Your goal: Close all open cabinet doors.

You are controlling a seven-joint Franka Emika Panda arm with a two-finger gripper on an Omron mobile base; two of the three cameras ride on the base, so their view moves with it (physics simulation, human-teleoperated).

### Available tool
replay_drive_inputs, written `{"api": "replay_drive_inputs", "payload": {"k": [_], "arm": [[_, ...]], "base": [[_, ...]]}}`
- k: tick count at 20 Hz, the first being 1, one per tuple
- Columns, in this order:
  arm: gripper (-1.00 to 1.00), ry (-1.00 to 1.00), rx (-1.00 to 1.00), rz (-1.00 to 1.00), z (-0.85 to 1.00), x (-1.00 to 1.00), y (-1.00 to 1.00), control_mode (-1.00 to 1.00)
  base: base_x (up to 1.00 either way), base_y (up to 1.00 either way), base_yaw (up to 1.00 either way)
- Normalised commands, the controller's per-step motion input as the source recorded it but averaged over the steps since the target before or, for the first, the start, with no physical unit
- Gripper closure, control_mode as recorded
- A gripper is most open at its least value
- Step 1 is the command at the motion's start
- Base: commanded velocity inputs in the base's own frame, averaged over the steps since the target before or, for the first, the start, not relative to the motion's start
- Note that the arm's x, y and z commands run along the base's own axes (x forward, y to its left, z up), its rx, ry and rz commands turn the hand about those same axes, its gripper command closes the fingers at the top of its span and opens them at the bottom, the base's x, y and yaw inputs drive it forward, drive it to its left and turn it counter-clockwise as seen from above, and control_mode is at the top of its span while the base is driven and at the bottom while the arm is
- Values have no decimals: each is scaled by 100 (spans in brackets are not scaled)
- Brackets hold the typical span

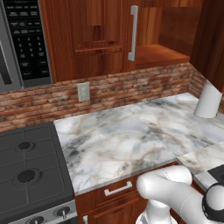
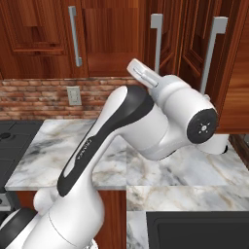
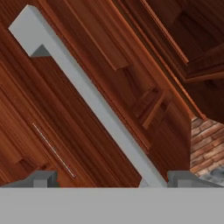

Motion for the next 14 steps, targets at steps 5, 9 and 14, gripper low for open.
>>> {"api": "replay_drive_inputs", "payload": {"k": [5, 9, 14], "arm": [[-100, 0, 0, 0, -7, 17, -9, -100], [-100, 0, 0, 0, 0, 2, 0, -100], [-100, 0, 0, 1, 0, 7, 0, -100]], "base": [[0, 0, 0], [0, 0, 0], [0, 0, 0]]}}
